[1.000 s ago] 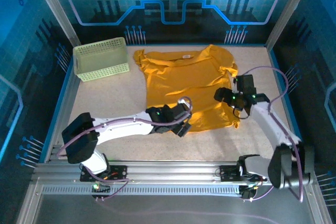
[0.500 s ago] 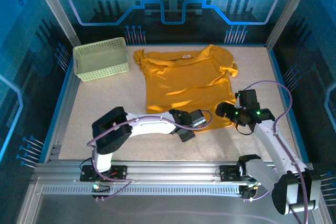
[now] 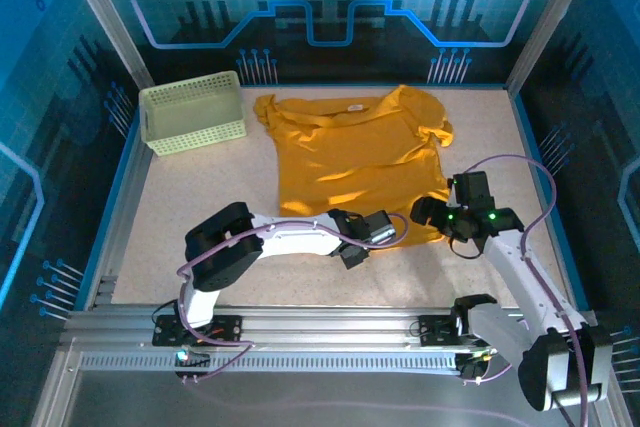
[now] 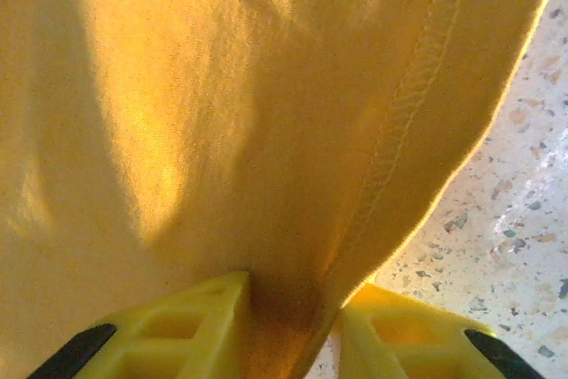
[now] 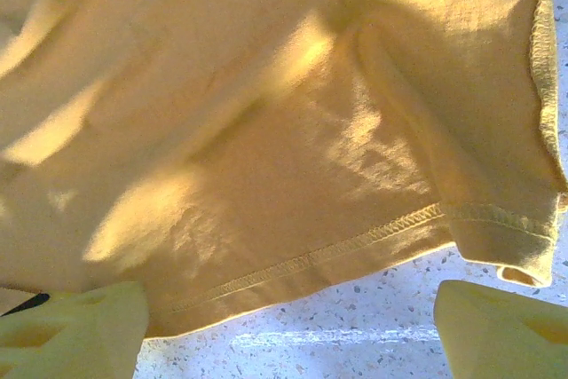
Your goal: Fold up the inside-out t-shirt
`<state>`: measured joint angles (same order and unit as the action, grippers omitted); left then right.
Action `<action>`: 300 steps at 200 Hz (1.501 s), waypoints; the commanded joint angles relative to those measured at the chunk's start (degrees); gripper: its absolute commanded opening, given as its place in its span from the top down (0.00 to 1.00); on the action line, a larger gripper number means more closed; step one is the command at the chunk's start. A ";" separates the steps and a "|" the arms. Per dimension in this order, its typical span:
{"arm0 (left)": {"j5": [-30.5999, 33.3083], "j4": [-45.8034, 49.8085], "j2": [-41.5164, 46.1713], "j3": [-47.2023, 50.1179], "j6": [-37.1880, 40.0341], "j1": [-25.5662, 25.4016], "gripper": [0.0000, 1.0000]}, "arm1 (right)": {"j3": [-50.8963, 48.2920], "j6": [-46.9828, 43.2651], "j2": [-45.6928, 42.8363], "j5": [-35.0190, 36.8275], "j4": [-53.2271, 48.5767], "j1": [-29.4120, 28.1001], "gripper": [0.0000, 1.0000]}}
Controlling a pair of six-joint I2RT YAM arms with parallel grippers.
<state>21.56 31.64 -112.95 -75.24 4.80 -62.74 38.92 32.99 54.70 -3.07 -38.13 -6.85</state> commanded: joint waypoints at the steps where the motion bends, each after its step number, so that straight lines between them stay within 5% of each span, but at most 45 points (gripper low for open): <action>1: -1.42 0.21 1.20 -0.68 -0.62 0.43 0.78 | -0.59 0.58 -1.34 0.12 -1.84 -0.77 0.15; 32: -2.87 -0.90 2.87 0.07 -1.45 1.21 0.91 | -0.76 0.67 -1.96 0.43 -2.17 -0.76 0.15; 97: -6.69 -2.68 6.05 1.52 -2.16 2.44 0.91 | -1.06 0.49 -2.31 0.61 -2.48 -0.72 0.14; 262: -9.31 -0.84 1.16 0.44 -0.77 2.77 0.61 | -0.60 0.18 -2.66 0.74 -3.18 -0.75 0.14; 300: -8.88 -1.22 0.08 -0.06 -0.82 2.76 0.64 | -0.43 0.10 -2.65 0.87 -3.44 -0.71 0.14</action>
<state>12.56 29.69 -111.74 -74.65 3.36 -60.25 38.57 32.99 52.82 -2.81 -40.07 -6.85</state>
